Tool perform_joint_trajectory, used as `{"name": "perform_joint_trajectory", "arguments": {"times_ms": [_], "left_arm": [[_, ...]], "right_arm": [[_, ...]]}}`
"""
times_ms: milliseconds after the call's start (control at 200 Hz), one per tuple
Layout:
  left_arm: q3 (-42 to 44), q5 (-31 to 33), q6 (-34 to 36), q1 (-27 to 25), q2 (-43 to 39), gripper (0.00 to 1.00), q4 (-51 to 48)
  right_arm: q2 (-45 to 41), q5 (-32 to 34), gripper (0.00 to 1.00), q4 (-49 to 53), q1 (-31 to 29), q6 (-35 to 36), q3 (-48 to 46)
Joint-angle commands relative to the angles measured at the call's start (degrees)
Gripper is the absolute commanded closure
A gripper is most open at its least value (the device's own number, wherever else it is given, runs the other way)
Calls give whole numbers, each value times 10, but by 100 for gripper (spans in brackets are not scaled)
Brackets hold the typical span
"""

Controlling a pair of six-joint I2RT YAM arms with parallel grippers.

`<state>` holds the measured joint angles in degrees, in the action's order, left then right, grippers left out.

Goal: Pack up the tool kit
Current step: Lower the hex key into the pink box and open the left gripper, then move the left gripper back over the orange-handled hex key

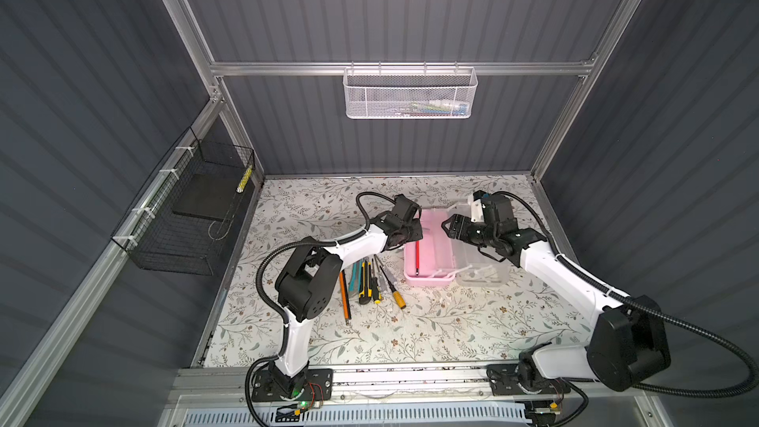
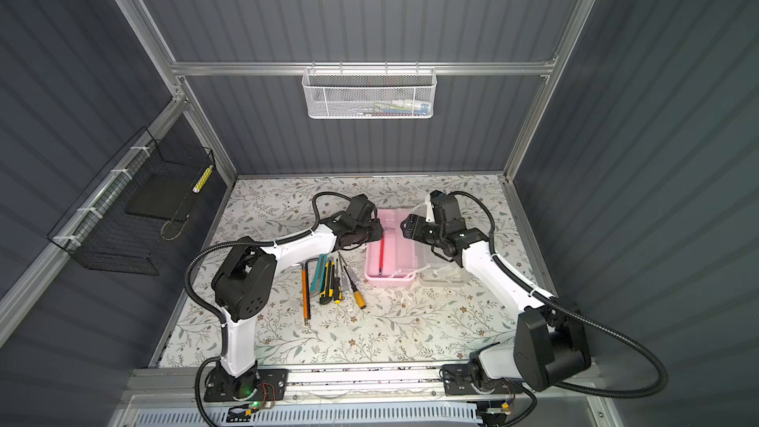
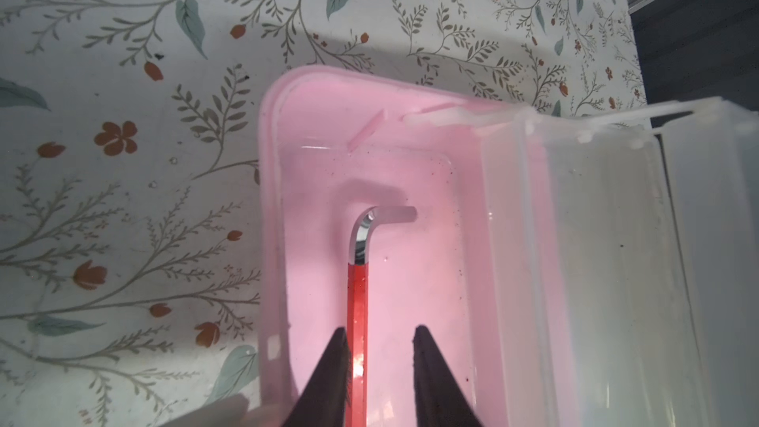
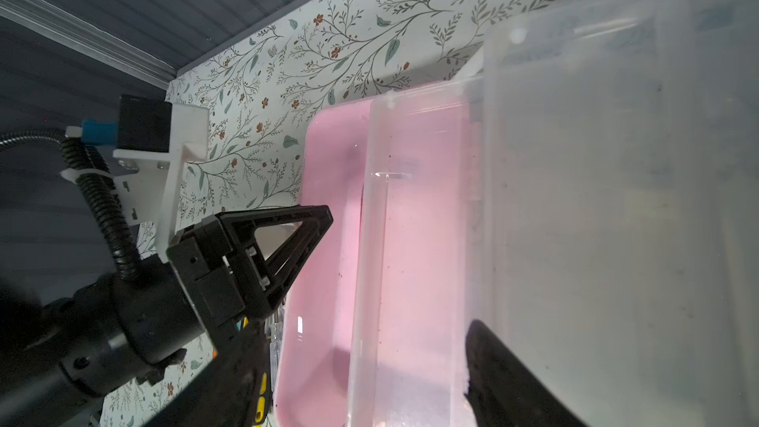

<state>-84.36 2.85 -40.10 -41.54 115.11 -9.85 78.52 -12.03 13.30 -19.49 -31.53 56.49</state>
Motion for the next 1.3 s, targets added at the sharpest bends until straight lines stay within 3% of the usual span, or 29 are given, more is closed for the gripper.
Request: {"name": "perform_joint_trajectory", "arguments": {"times_ms": [0,190,390,585,745,915,1065,1201,1291], "left_arm": [[-22,-9,20,5,-7,68,-3],[-1,-4,61,5,-61,60,5],[92,68,104,5,-175,55,-36],[185,141,99,8,-278,53,-118],[279,153,62,44,-347,50,-155],[359,122,46,98,-378,51,-152],[383,115,48,115,-359,52,-138],[398,97,50,127,-331,66,-112],[408,87,46,135,-321,69,-100]], "right_arm": [[-16,-1,23,4,2,9,21],[-29,-11,24,16,1,16,35],[-57,1,26,32,-17,28,44],[-57,48,28,72,-90,50,69],[-32,71,29,87,-161,51,85],[1,64,29,86,-199,37,90],[36,57,29,74,-223,22,95],[58,52,29,63,-234,11,94],[64,54,29,61,-236,8,93]]}}
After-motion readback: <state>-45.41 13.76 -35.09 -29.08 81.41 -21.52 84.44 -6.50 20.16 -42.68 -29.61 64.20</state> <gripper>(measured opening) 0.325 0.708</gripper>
